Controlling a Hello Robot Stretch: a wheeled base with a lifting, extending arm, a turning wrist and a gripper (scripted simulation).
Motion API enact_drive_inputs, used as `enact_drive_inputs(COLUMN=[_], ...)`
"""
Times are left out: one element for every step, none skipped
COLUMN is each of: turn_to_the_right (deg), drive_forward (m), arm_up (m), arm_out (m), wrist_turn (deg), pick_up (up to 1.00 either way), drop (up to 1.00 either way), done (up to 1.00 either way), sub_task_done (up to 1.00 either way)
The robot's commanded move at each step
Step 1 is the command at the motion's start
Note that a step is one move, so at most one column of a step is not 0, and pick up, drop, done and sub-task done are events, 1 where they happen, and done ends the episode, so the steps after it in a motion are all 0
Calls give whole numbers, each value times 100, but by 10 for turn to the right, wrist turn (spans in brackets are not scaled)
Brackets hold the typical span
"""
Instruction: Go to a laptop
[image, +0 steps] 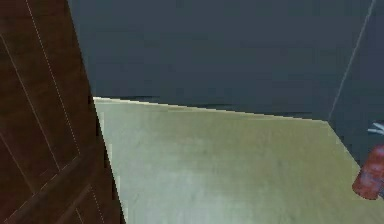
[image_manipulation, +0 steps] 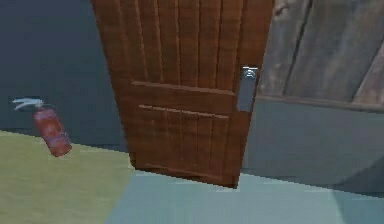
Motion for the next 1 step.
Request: enact_drive_inputs(turn_to_the_right=[120], drive_forward=[0], arm_up=[0], arm_out=[0], wrist_turn=[0], pick_up=[0], drop=[0], done=[0], sub_task_done=[0])
